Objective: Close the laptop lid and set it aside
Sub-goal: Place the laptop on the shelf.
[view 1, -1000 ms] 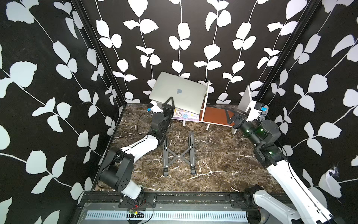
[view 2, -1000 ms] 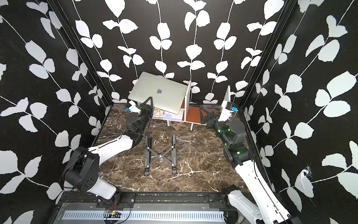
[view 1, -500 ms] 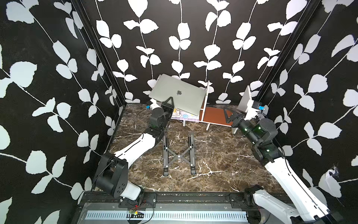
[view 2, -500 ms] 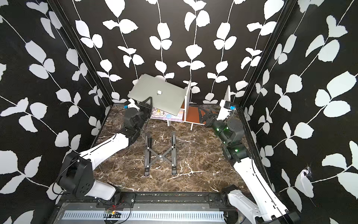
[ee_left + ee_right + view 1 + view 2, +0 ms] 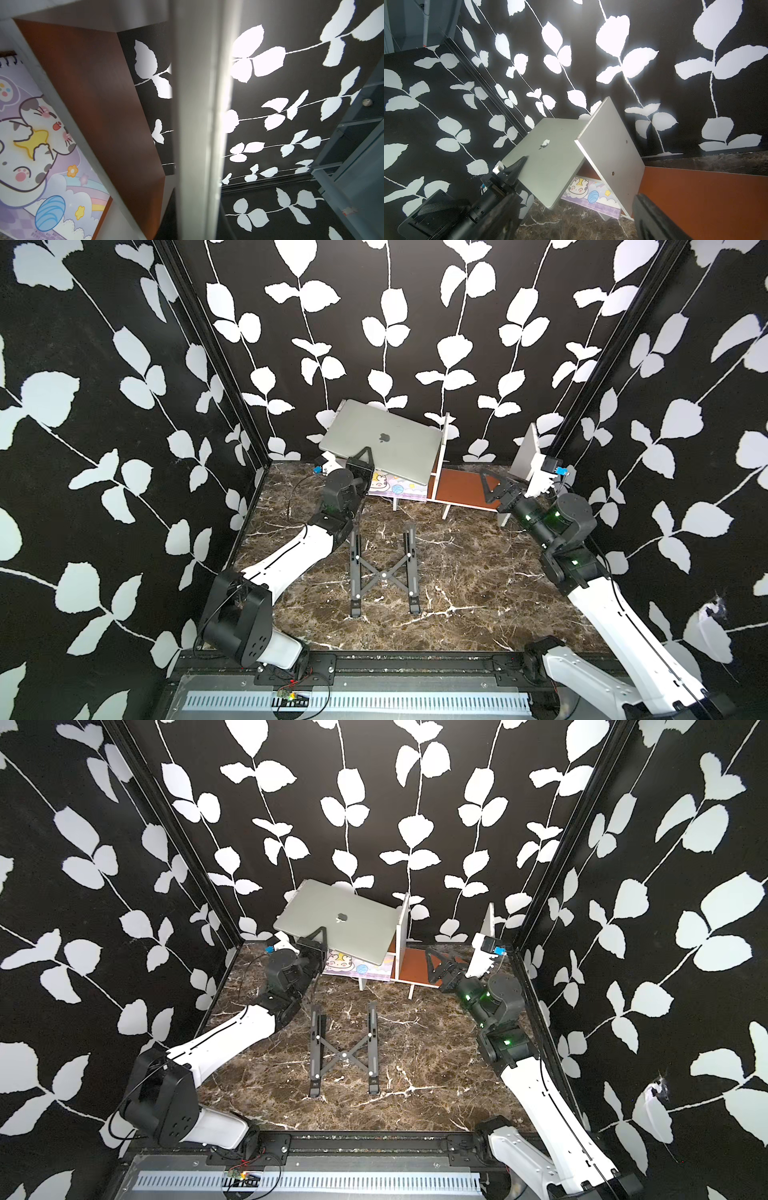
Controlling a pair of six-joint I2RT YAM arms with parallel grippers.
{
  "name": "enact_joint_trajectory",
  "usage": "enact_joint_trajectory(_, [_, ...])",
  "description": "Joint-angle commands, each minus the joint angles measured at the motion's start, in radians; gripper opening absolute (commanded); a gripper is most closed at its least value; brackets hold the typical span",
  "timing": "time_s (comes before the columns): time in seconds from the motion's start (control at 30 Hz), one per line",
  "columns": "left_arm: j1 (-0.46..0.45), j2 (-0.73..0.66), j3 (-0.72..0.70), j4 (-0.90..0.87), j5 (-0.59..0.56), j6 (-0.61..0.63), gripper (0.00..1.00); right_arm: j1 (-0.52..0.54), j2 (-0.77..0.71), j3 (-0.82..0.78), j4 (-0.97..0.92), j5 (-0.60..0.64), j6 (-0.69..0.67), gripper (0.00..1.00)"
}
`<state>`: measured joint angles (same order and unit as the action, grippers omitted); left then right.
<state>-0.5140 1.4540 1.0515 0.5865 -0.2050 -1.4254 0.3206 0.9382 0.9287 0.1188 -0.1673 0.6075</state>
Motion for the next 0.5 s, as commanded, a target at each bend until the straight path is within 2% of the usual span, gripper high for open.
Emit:
enact_joint_trajectory(0.0, [-0.020,-0.094,0.024,0.226,0.010,-0.096,0.00,-0.003,0.002,0.005,0.063,-0.021,0.009,0.86])
enact_joint_trajectory(0.27, [-0.024,-0.156,0.052,0.080,0.009,-0.076,0.00,-0.003,0.004,0.009,0.068,-0.018,0.010,0.86])
enact_joint_trajectory(0.47, [-0.046,-0.176,0.074,0.046,-0.008,-0.054,0.00,-0.003,0.014,0.010,0.078,-0.021,0.014,0.86])
